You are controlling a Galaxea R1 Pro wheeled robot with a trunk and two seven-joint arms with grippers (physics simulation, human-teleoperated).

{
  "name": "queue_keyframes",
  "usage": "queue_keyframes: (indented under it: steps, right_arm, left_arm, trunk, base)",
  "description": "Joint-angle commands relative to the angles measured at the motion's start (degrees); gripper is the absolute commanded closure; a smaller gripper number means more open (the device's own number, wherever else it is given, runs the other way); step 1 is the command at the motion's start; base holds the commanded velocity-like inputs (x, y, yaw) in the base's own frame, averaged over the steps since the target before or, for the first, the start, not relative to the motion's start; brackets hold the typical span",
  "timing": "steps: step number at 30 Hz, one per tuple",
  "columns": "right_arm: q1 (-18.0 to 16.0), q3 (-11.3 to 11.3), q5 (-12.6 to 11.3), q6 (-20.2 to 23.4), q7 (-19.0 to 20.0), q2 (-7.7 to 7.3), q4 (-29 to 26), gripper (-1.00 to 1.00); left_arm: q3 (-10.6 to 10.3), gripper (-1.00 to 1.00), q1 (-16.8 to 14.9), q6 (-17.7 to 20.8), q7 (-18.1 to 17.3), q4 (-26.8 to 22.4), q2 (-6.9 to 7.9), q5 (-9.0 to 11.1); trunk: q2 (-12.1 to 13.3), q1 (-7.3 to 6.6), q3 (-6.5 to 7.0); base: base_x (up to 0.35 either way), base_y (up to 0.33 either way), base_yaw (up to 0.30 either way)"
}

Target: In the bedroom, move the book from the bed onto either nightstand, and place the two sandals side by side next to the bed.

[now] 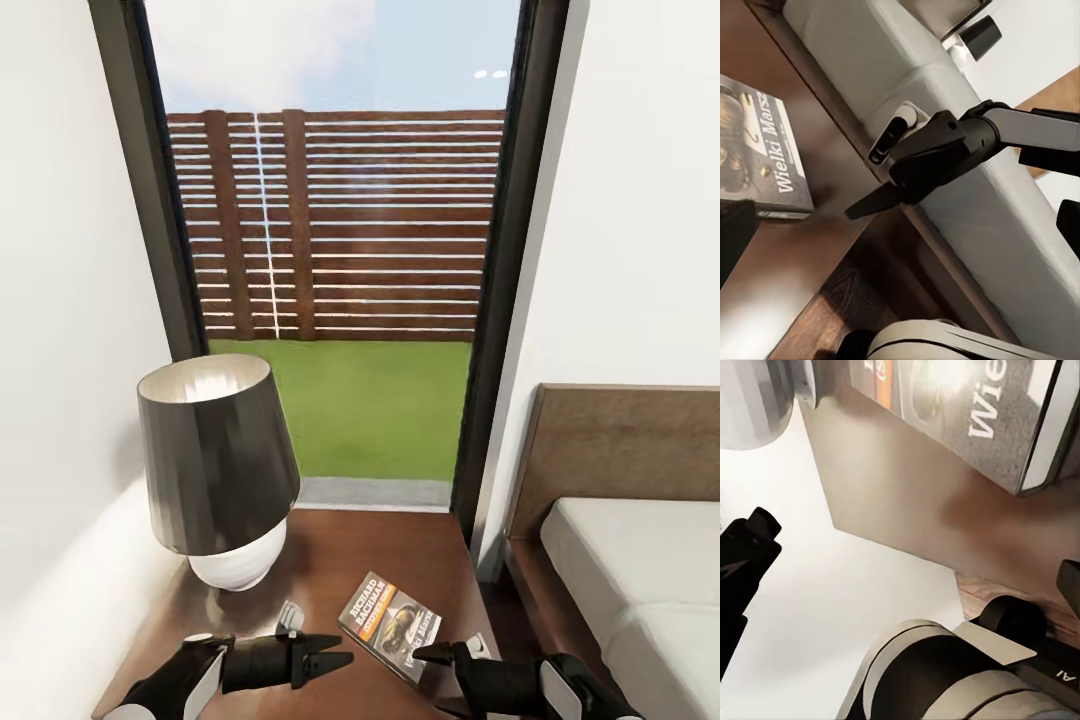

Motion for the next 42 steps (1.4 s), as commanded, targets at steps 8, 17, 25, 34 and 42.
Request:
queue_keyframes:
  steps: [8, 17, 25, 34, 42]
  right_arm:
    - [0.0, 0.0, 0.1, -3.4, 0.2, 0.03, 0.0, -1.00]
    - [0.0, 0.1, 0.1, -3.9, 0.3, 0.03, -0.4, -1.00]
    - [0.0, 0.1, 0.2, -3.9, 0.3, 0.07, -0.4, -1.00]
    - [0.0, 0.1, 0.2, -4.0, 0.3, 0.06, -0.5, -1.00]
    - [0.0, 0.3, 0.2, -4.5, 0.2, 0.08, -0.5, -1.00]
  left_arm:
    - [-0.5, -1.00, 0.0, 0.6, -0.1, 0.0, 0.07, 0.6]
    - [-0.5, -1.00, 0.0, 0.6, -0.1, 0.0, 0.07, 0.6]
    - [-0.5, -1.00, 0.0, 0.6, -0.1, 0.0, 0.07, 0.6]
    - [-0.5, -1.00, 0.0, 0.6, -0.1, 0.0, 0.07, 0.6]
    - [-0.5, -1.00, 0.0, 0.6, 0.1, 0.0, 0.02, 0.5]
  trunk:
    - [3.2, -1.77, 1.38]
    - [6.8, -3.75, 3.00]
    - [10.0, -5.51, 4.43]
    - [13.6, -7.49, 6.05]
    - [16.8, -9.24, 7.48]
  base:
    - [0.000, 0.000, 0.000]
    - [0.000, 0.000, 0.000]
    - [0.000, 0.000, 0.000]
    - [0.000, 0.000, 0.000]
    - [0.000, 0.000, 0.000]
